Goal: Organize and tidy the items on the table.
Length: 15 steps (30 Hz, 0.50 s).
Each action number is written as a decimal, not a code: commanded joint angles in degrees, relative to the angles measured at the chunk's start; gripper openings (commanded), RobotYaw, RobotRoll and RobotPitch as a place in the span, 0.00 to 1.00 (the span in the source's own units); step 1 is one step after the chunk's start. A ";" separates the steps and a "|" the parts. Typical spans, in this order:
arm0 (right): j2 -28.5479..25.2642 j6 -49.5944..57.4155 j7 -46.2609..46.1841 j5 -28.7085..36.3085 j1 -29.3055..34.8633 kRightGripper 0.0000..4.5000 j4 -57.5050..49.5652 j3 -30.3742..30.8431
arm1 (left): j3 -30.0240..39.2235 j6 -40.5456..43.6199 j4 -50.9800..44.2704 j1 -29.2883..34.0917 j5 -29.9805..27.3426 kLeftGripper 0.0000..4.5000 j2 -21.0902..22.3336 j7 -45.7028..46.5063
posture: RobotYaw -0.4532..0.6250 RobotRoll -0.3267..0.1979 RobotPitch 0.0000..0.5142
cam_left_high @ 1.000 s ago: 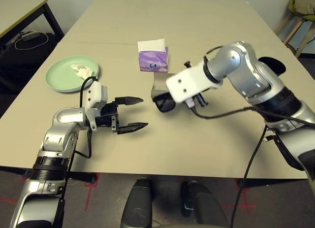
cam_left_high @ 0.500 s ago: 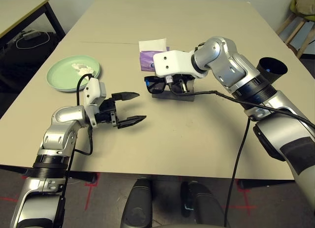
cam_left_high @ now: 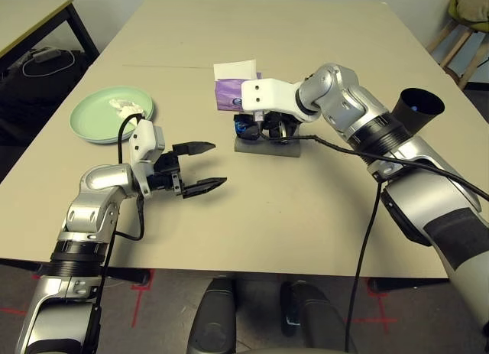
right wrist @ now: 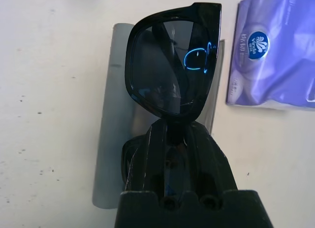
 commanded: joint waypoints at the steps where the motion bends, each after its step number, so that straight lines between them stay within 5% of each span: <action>1: 0.34 0.04 -0.99 -0.31 -0.96 0.11 1.62 -0.77 | -0.02 0.53 -1.63 0.70 0.16 1.00 0.56 0.03 | 0.69 0.62 0.23; 15: 0.70 0.38 -1.85 -1.20 -1.11 0.11 3.05 -0.59 | 0.28 1.34 -2.80 1.43 -0.01 1.00 1.07 0.12 | 0.69 0.62 0.24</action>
